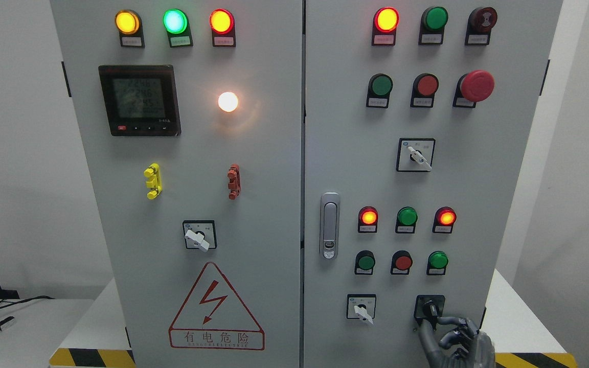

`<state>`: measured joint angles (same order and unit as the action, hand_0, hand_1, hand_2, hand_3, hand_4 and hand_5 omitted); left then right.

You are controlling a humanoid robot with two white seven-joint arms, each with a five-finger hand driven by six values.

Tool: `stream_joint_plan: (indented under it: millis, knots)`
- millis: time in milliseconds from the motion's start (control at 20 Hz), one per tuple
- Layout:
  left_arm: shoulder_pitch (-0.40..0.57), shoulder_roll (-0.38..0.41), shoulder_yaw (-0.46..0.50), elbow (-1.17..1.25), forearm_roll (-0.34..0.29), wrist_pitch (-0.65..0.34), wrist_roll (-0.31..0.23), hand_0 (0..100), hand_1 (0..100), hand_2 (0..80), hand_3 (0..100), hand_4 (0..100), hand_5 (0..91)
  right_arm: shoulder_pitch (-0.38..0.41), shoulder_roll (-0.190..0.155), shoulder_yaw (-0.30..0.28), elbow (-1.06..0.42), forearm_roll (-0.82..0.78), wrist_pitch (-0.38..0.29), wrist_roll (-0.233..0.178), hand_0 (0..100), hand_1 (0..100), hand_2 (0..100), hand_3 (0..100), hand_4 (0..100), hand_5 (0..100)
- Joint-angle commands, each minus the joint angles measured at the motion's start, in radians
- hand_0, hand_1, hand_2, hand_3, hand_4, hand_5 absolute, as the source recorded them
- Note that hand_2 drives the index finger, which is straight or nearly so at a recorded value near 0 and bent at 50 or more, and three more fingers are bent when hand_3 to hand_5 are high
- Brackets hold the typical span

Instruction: Trip black knob to open circuit

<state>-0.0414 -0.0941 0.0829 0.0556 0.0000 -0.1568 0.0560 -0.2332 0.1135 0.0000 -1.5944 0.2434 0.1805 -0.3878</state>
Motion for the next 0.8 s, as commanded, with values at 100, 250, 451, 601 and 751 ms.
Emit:
stream_joint_plan:
  millis: [100, 250, 451, 601, 751]
  knots:
    - [0.000, -0.001, 0.000, 0.000, -0.031, 0.000, -0.001, 12, 39, 0.0, 0, 0, 0.0, -0.001, 0.008, -0.003, 0.004, 0.013, 0.000, 0.000, 31, 78, 55, 87, 84, 94]
    - [0.000, 0.000, 0.000, 0.000, -0.031, 0.000, -0.001, 12, 39, 0.0, 0, 0, 0.0, -0.001, 0.008, -0.003, 0.005, 0.013, 0.000, 0.000, 32, 78, 55, 87, 84, 94]
    - [0.000, -0.001, 0.000, 0.001, -0.031, 0.000, -0.001, 12, 39, 0.0, 0, 0, 0.0, -0.005, 0.008, -0.003, 0.005, 0.013, 0.000, 0.000, 34, 78, 55, 87, 84, 94]
    - [0.000, 0.001, 0.000, 0.000, -0.031, 0.000, -0.001, 12, 39, 0.0, 0, 0, 0.0, -0.009, 0.009, -0.003, 0.005, 0.013, 0.007, 0.000, 35, 79, 55, 88, 84, 94]
    - [0.000, -0.001, 0.000, 0.000, -0.031, 0.000, -0.001, 12, 39, 0.0, 0, 0, 0.0, -0.009, 0.011, -0.003, 0.005, 0.013, 0.007, 0.000, 35, 79, 55, 88, 84, 94]
